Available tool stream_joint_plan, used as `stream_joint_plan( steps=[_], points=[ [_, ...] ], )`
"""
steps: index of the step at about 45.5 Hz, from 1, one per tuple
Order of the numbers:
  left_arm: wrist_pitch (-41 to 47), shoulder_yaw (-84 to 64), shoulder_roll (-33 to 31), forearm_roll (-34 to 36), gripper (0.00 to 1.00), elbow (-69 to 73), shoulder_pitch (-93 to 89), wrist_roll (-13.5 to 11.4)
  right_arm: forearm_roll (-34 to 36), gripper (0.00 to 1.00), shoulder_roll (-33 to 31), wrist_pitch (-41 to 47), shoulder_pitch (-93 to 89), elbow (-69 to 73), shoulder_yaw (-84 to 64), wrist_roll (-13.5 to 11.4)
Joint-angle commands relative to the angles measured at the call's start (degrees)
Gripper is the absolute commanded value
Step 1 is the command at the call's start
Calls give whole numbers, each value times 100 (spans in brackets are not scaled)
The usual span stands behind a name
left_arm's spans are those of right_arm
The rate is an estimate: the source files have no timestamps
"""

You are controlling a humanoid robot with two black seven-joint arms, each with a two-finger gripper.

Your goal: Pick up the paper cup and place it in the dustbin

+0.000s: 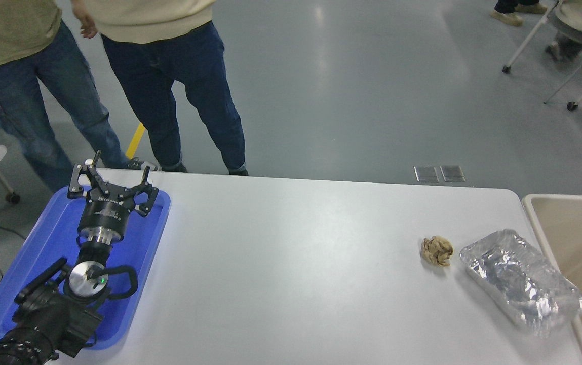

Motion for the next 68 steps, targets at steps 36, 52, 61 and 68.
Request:
stream_joint_plan(
  steps=[36,52,61,68],
  points=[
    [15,-1,0,-1,100,4,-1,-1,-73,6,1000,-2277,-5391,-2238,3961,-65],
    [15,-1,0,-1,100,-5,-1,-1,93,92,1035,-2339,-5637,-2440,4436,-47],
    [7,-1,0,-1,100,-5,-9,-1,550,97,1044,-2348,-5637,-2396,4787,-47],
    [15,-1,0,-1,100,4,-1,-1,1366,100,1070,-2348,-5611,-2405,5516,-56]
  ],
)
